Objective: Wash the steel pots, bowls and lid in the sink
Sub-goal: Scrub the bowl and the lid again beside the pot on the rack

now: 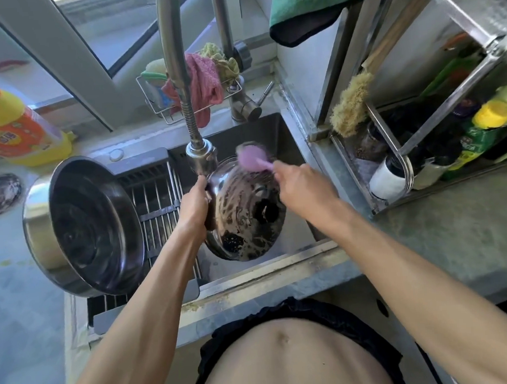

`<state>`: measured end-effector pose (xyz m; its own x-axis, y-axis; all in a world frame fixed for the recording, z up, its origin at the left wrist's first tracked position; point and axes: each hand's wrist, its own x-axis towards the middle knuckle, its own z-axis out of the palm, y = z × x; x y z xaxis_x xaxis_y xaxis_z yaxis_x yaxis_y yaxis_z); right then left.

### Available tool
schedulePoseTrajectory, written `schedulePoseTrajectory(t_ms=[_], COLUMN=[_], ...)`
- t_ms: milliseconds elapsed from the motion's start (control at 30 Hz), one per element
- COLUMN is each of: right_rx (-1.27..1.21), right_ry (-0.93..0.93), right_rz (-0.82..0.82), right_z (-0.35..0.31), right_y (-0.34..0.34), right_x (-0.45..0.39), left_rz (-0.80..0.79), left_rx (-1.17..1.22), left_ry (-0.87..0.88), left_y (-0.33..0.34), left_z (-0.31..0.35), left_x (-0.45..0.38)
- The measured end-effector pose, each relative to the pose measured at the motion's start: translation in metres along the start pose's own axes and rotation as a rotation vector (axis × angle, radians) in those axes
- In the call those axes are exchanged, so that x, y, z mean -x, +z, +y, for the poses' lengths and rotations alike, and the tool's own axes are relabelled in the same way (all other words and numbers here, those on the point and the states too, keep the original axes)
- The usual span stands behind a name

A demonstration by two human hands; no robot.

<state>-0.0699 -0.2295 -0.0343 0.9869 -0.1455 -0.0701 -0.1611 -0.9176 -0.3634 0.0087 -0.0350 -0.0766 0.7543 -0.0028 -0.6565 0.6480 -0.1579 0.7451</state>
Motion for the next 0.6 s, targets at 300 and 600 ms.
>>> schedulePoseTrajectory(t_ms=[300,600], right_rx=[-0.030,-0.078], right_ry=[0.077,0.027], right_rz=[-0.003,-0.040], right_z=[-0.003,-0.011], right_y=[0.004,0.008], right_x=[-0.008,-0.011], left_rz=[0.010,0.047], left_rx=[-0.089,-0.074], left_ry=[0.135,0.170], left_y=[0.000,-0.004], left_z=[-0.002,-0.007], left_x=[-0.005,0.001])
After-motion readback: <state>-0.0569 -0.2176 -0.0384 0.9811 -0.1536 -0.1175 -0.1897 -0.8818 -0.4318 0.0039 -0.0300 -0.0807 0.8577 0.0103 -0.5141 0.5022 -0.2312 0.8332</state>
